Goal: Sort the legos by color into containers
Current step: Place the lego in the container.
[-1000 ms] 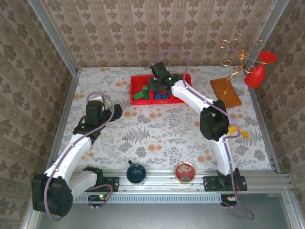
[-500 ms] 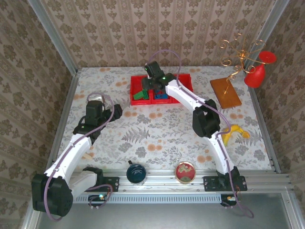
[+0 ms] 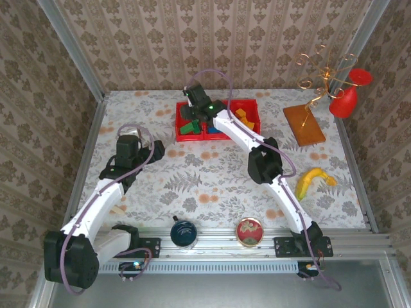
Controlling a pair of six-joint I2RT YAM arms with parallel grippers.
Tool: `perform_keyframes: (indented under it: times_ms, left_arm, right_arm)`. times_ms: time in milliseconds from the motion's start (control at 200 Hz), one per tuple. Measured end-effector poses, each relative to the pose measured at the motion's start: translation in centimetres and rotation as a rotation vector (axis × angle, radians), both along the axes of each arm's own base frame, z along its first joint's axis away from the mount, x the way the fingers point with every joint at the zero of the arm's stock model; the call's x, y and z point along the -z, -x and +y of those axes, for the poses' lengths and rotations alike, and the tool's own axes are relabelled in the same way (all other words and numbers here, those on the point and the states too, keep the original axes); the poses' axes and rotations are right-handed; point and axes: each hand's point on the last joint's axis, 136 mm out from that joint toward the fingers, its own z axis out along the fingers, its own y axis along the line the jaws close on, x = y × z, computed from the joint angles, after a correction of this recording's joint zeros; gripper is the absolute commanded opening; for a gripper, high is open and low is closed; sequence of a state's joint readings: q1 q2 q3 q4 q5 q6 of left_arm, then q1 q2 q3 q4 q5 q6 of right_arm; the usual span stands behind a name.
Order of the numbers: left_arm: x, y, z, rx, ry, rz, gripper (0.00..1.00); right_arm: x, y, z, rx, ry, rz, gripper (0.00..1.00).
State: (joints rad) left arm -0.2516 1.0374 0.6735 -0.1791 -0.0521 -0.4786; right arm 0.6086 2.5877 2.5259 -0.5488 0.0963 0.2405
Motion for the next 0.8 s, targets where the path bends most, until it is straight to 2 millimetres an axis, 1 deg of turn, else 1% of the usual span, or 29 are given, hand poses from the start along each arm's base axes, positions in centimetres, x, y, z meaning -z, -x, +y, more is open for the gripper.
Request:
perform_keyframes:
  times_ms: [80, 205, 345, 505, 595, 670, 715, 800]
  left_arm:
    - [-0.1, -0.2, 0.1, -0.005, 0.001, -0.006, 1.0]
    - [0.0, -0.3, 0.4, -0.008, -0.008, -0.005, 1.0]
    - [-0.1, -0.5, 0.8, -0.013, -0.02, -0.016, 1.0]
    - [-0.6, -0.7, 1.2, -0.021, -0.034, -0.053, 1.0]
    - [-0.7, -0.6, 1.6, -0.026, -0.045, -0.072, 1.0]
    - [-0.9, -0.5, 1.9, -0.028, -0.056, -0.087, 1.0]
    - [-1.0, -0.5, 2.0, -0.028, -0.063, -0.1, 1.0]
    - [-1.4, -0.5, 2.2, -0.028, -0.074, -0.124, 1.0]
  right_arm:
    - [0.3, -0.2, 0.2, -0.005, 0.005, -0.005, 0.66]
    - [0.0, -0.6, 0.3, -0.018, 0.013, -0.028, 0.77]
    - [-1.1, -0.8, 0.4, -0.022, 0.013, -0.056, 0.8]
    - [-1.4, -0.7, -0.2, -0.006, 0.038, -0.053, 0.84]
    - [-2.5, -0.1, -1.1, 0.014, 0.057, -0.05, 0.86]
    - [-4.1, 0.8, -2.3, 0.04, 0.07, -0.048, 0.88]
    - [-5.2, 1.6, -3.3, 0.06, 0.078, -0.047, 0.9]
    - [-7.1, 3.8, -5.5, 0.093, 0.091, -0.047, 0.94]
